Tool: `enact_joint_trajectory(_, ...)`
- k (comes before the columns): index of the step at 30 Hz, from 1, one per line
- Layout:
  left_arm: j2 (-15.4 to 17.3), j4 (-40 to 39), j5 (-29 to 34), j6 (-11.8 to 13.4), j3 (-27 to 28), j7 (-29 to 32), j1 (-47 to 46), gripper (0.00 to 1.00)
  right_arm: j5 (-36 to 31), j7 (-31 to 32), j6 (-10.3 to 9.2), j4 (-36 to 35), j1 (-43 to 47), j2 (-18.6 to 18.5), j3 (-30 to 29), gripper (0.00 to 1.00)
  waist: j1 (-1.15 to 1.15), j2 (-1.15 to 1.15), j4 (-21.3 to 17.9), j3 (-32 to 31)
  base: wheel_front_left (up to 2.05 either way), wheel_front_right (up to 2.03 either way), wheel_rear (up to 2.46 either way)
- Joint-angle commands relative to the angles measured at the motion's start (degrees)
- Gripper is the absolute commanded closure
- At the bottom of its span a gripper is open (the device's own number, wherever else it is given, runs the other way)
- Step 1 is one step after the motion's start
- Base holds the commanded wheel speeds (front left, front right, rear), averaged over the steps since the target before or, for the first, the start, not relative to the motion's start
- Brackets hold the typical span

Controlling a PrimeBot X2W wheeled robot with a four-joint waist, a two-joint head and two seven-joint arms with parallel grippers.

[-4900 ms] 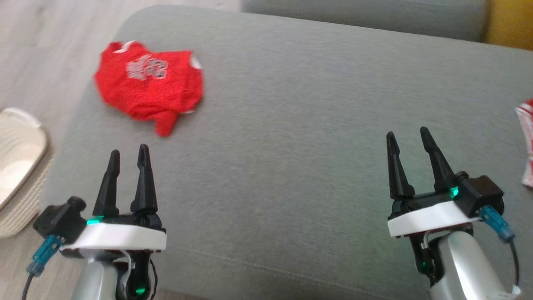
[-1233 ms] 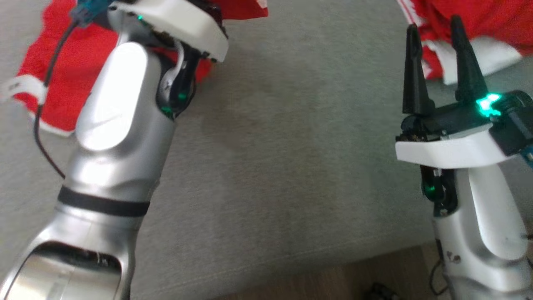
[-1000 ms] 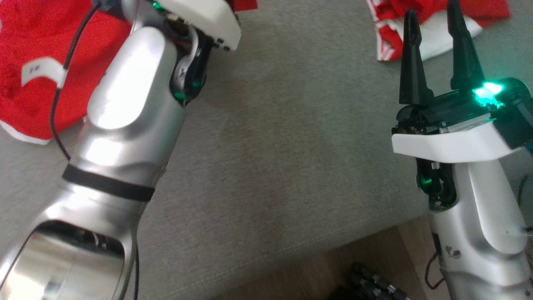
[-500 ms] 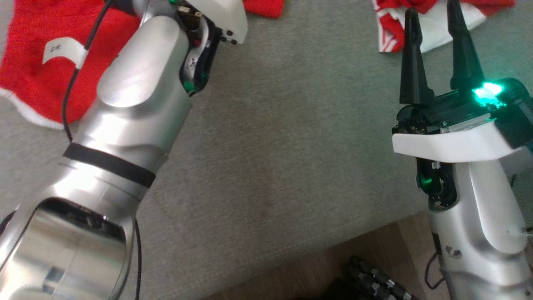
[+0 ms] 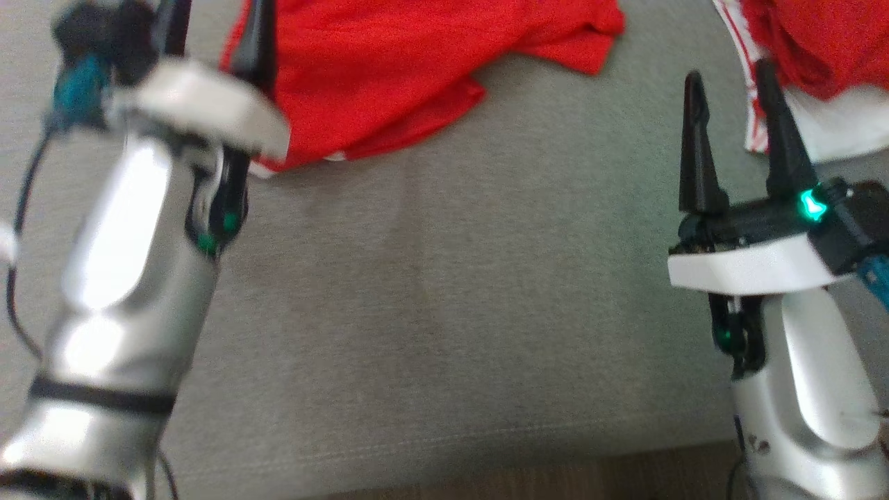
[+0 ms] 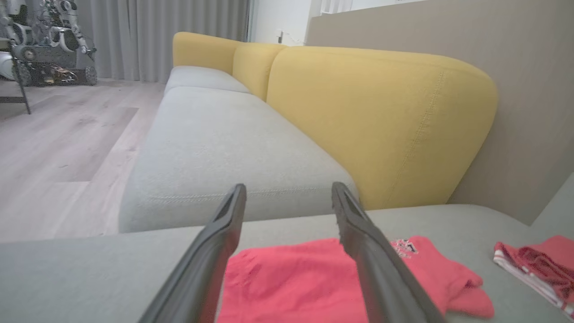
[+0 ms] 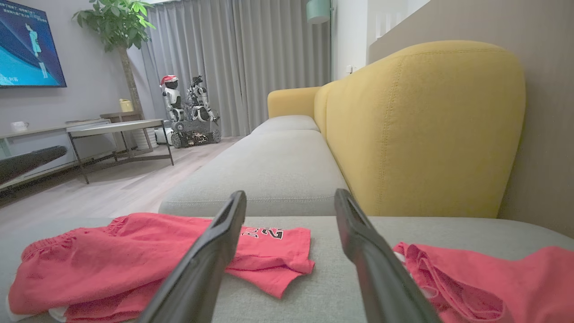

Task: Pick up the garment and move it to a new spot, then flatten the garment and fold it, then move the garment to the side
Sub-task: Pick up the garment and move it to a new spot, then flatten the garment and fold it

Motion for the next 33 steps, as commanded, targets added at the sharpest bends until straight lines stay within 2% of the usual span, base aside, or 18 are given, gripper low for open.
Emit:
enact_joint_trajectory(1,2.4,-3.5,0.7,-0.1,2.7,-0.3,0.9,0.00,-0.5,-0.3,0.37,-1.5,0.8,0.4,0.8,0.00,0.00,0.00,4.4,-4.3,0.00,0.00,0.00)
enact_joint_trajectory(2,3.0,-6.6,1.3,-0.1,4.2,-0.3,6.0,0.00,-1.0,-0.3,0.37,-0.9,1.9,0.4,0.5,0.00,0.00,0.00,5.9,-5.6,0.00,0.00,0.00)
enact_joint_trajectory(6,2.0,-12.4,1.9,-0.6,7.4,-0.3,15.9,0.00,-1.2,-0.3,0.37,0.1,4.5,0.4,-0.4,0.00,0.00,0.00,8.4,-8.2,0.00,0.00,0.00)
enact_joint_trajectory(15,-5.5,-19.4,5.7,-2.9,15.2,-0.3,31.6,0.00,-1.2,-0.3,0.37,1.9,9.2,0.4,0.0,0.00,0.00,0.00,11.4,-12.2,0.00,0.00,0.00)
enact_joint_trajectory(20,-8.4,-23.0,7.7,-5.2,19.5,-0.3,35.5,0.00,-0.9,-0.3,0.37,2.3,10.6,0.4,0.1,0.00,0.00,0.00,12.1,-12.7,0.00,0.00,0.00)
enact_joint_trajectory(27,-9.2,-23.4,8.9,-6.7,20.9,-0.3,36.5,0.00,-0.9,-0.3,0.37,2.6,10.4,0.4,0.7,0.00,0.00,0.00,12.5,-12.5,0.00,0.00,0.00)
enact_joint_trajectory(33,-9.2,-23.1,7.2,-6.8,20.9,-0.3,35.5,0.00,-2.7,0.9,0.37,4.4,6.9,-1.7,7.4,0.00,0.00,0.00,12.9,-10.3,0.00,0.00,0.00)
